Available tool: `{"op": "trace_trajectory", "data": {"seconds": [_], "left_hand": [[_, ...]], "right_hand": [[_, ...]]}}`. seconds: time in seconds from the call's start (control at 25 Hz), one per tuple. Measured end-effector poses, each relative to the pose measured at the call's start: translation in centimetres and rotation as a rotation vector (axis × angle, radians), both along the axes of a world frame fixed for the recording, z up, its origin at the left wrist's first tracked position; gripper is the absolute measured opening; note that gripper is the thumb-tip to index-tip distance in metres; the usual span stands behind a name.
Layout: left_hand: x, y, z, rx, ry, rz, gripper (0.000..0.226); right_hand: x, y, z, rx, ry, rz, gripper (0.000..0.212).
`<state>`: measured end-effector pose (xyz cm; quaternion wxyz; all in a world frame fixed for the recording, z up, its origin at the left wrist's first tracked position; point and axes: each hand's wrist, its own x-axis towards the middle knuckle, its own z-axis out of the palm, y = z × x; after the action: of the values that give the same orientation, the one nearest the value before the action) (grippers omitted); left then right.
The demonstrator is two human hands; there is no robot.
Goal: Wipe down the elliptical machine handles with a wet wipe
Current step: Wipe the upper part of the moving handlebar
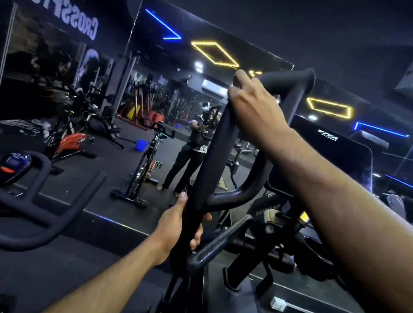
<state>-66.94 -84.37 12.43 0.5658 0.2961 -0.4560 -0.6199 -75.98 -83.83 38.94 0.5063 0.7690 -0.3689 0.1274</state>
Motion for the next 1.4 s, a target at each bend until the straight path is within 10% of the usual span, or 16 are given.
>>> {"op": "trace_trajectory", "data": {"seconds": [0.6,0.92,1.24,1.4], "left_hand": [[0.2,0.4,-0.5,-0.063,-0.008,-0.037,0.109],[0.2,1.8,0.0,-0.007,0.091,0.101,0.079],[1.0,0.4,-1.0,0.06,0.035,0.006,0.112],[-0.2,0.4,-1.5,-0.006,0.118,0.08,0.095]], "right_hand": [[0.6,3.5,-10.3,0.195,-0.001,0.023,0.012],[-0.7,3.8,-18.7,0.214,-0.156,0.204,0.028],[-2.9,3.8,-26.1,0.408,-0.563,0.453,0.029],[-3.6,3.7,-25.0,0.141,-1.136,0.632,0.018]]}}
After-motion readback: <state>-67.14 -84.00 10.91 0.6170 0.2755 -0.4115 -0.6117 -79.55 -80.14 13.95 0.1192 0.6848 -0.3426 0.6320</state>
